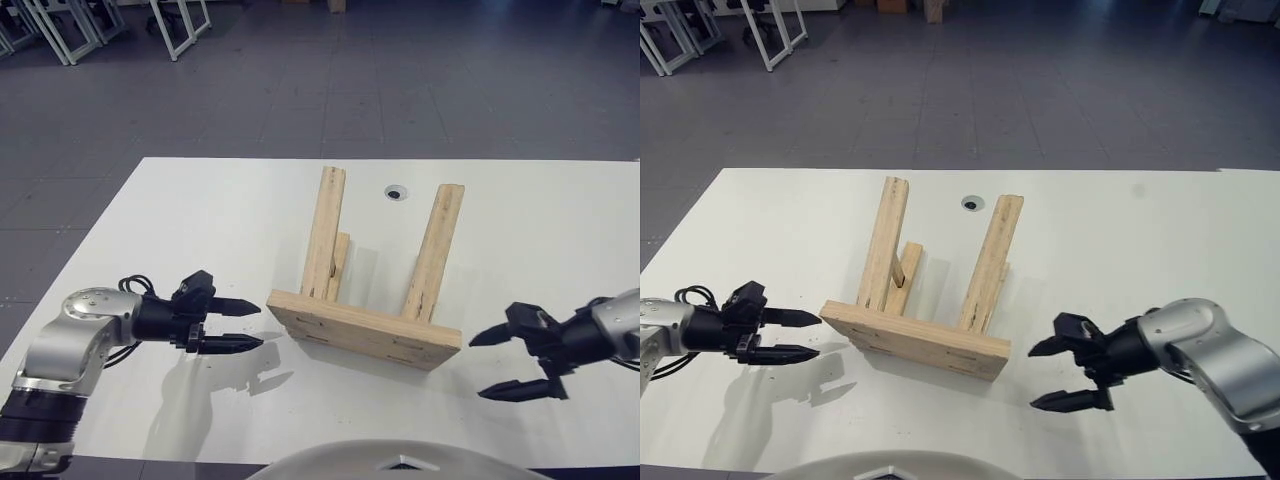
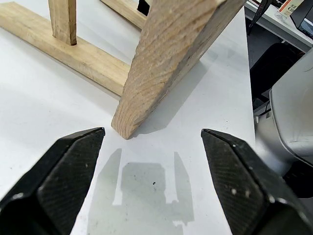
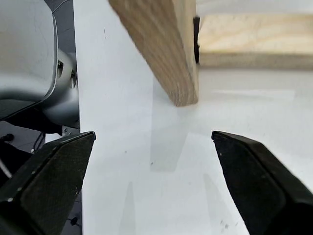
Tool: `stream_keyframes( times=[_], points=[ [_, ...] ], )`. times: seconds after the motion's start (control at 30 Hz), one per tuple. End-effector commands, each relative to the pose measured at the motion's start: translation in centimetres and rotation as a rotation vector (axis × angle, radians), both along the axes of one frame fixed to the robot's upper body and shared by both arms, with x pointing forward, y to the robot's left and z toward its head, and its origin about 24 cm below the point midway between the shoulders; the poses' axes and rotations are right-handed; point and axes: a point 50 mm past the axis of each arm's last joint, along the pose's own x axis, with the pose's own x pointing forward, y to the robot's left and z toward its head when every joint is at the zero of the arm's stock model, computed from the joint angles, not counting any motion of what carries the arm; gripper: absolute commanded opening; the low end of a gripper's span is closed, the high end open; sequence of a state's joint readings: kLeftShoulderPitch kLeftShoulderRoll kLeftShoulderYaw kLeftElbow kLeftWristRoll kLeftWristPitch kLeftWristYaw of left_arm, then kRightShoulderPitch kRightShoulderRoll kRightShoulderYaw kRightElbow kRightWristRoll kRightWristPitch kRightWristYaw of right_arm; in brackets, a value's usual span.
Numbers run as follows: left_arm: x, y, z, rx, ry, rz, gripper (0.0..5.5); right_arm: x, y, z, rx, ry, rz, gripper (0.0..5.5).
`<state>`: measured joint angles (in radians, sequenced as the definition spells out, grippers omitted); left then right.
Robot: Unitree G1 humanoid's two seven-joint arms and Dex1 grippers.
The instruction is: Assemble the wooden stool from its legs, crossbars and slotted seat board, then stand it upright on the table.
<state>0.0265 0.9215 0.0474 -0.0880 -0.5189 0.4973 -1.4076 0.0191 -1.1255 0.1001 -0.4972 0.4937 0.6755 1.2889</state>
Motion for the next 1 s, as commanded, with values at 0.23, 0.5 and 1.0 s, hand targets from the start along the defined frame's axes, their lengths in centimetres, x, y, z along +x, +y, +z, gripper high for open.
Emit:
stream_keyframes(
  times=[0.23,0.5,1.0],
  points=[
    [2.4,-2.4,-0.5,0.020,-0.150,-0.033,3.67,-0.9,3.9,-0.3,0.035,-0.059,0.051,4.40],
    [2.1,-4.0,0.7,-0.100,-0.055,-0.118,3.48,1.4,4.4,-0.7,0.025,-0.134,-0.087,3.34],
    [1.1,-4.4,0.7,-0.111,-0.019,-0.095,1.87,2.9,4.4,1.0,0.191,-0.078,-0.125,1.63]
  ],
)
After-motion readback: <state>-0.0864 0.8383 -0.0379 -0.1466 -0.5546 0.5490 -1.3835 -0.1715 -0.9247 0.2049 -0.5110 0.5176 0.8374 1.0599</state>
